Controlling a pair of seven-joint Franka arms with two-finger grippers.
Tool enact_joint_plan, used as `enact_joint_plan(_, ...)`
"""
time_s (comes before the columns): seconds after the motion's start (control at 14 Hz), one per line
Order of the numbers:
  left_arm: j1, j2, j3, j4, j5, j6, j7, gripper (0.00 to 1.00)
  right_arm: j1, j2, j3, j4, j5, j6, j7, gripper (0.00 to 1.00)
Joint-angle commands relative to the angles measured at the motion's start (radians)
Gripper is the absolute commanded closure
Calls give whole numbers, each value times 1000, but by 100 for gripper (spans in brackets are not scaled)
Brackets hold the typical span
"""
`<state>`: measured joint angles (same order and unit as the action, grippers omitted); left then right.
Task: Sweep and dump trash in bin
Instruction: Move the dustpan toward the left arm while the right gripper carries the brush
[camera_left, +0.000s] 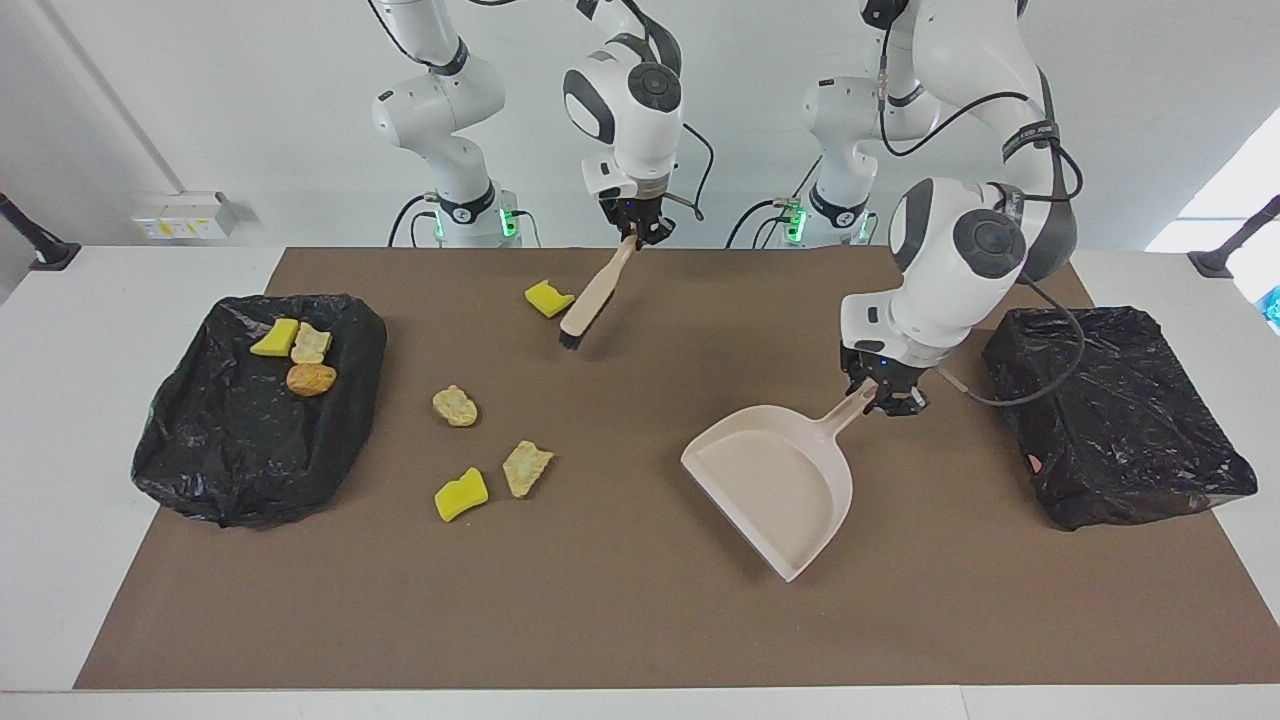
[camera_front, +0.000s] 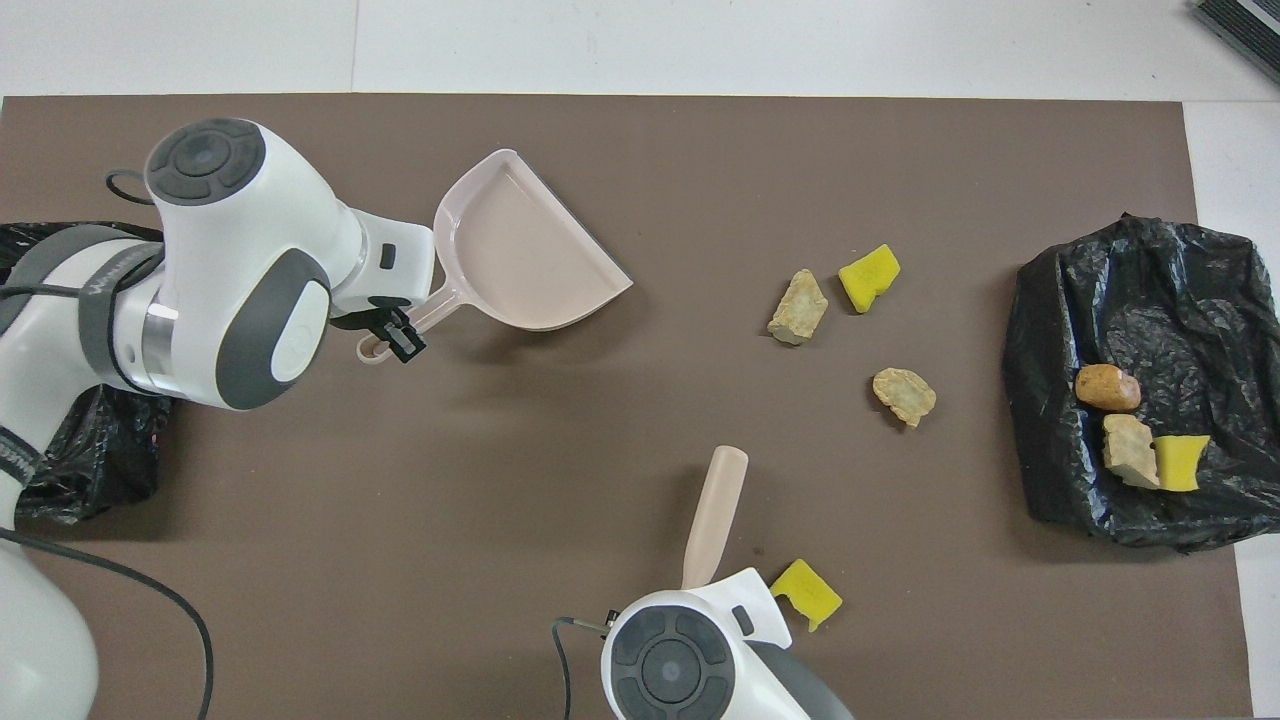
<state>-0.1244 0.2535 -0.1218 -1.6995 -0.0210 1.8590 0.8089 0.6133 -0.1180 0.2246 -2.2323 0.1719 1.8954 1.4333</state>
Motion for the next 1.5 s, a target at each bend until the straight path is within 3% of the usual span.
enact_joint_plan(0.0, 34, -42, -9, -15, 15, -67, 166, 100, -18, -15, 9, -9, 83, -42, 197, 100)
enact_joint_plan(0.21, 48, -66, -9, -32, 64, -151, 332, 100, -30, -46, 10, -38, 142, -65, 343, 100)
enact_joint_plan(0.43, 32, -118, -10, -121, 85, -150, 363, 100, -4, -87, 13, -97, 178, -29, 438, 100)
enact_joint_plan(0.71, -21, -267, -12, -401, 92, 79, 305, 100, -17, -114, 10, -181, 276, 56, 411, 100)
enact_joint_plan(1.07, -101, -330, -12, -500, 115, 127, 213, 100, -99, -103, 9, -233, 281, 88, 197, 100)
enact_joint_plan(1.43, -133, -346, -13, -532, 116, 158, 145, 100, -248, 13, 7, -198, 264, 189, -112, 100)
